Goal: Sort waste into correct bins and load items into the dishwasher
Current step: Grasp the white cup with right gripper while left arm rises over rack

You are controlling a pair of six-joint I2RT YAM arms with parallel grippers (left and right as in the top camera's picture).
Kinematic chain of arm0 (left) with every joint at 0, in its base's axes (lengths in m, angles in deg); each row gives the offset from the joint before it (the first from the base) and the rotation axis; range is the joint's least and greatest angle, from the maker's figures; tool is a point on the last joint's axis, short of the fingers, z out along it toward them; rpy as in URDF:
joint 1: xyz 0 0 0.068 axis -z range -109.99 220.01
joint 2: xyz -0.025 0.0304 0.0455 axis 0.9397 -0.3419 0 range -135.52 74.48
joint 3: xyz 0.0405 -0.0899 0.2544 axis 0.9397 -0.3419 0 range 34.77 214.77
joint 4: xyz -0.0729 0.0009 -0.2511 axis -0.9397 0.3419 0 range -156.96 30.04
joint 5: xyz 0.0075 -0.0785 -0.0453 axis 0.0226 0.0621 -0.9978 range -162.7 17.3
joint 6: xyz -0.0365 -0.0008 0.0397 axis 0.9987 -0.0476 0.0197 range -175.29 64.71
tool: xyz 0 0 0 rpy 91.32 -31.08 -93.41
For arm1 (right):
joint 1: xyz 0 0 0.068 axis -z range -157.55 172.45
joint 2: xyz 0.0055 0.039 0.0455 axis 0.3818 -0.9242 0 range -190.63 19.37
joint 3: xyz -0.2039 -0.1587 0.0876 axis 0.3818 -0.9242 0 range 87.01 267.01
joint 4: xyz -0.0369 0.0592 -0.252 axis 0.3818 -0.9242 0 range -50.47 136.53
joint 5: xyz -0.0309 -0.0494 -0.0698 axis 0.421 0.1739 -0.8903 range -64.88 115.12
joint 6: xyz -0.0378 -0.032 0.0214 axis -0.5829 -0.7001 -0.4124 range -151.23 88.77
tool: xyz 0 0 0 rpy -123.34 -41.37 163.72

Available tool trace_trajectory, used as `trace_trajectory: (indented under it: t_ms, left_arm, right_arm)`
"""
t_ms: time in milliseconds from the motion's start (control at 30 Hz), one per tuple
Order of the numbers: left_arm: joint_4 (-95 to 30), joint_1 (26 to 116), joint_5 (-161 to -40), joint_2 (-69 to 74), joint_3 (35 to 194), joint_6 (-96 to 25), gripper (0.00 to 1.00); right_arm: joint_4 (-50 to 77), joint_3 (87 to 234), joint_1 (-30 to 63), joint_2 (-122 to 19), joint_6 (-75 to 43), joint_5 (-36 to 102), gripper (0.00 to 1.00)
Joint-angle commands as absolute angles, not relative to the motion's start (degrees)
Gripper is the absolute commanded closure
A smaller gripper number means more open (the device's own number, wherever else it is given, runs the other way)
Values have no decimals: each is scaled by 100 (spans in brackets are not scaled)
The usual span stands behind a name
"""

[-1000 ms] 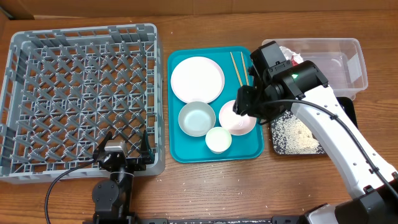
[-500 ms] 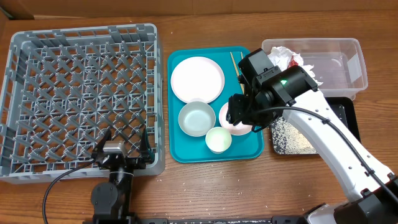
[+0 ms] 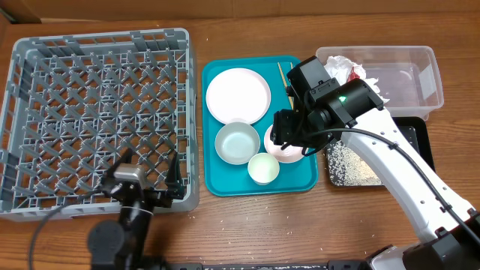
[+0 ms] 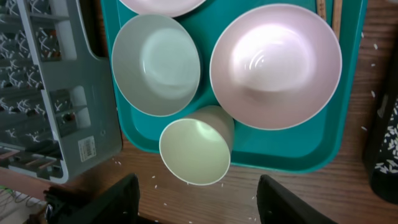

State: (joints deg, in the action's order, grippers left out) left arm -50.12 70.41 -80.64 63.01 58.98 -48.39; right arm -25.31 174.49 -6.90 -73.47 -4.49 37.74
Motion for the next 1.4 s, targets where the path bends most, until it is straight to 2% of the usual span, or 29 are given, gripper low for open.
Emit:
trace_trajectory:
  t_ms: [0, 200, 367, 433, 667, 900, 1033, 1167, 1367]
  left_arm:
    - [-4579, 7078, -8320, 5447, 7036, -4870, 0]
    - [-3406, 7078, -9100, 3696, 8894, -4868, 0]
    - [-2044, 7081, -10331, 2063, 10621, -4864, 0]
    - [-1994, 7081, -10893, 1670, 10914, -4791, 0]
    - [-2000, 7081, -12080, 699, 10986, -3941, 0]
    - [-1552, 7081, -12276, -74, 10984, -3939, 0]
    - [-1292, 7081, -12272, -411, 10984, -3954, 0]
    - [-1211, 7081, -12274, -533, 10984, -4011, 2]
    - [-1218, 7081, -12268, -533, 10984, -4262, 2]
  right_arm:
    - [-2465, 17578, -692, -7172, -462, 3717, 38]
    - [-2450, 17578, -690, -7172, -460, 3719, 37]
    - [-2472, 17578, -633, -7172, -462, 3724, 33]
    - [-2472, 17578, -565, -7172, -462, 3765, 33]
    - [-2570, 17211, -556, -7172, -440, 3802, 33]
    - [-1906, 16131, -677, -7172, -71, 3890, 36]
    - [-1512, 15707, -738, -7207, 167, 3951, 41]
    - [-1272, 15445, -784, -7371, 355, 3986, 55]
    - [-1012, 15357, -991, -7764, 458, 4089, 58]
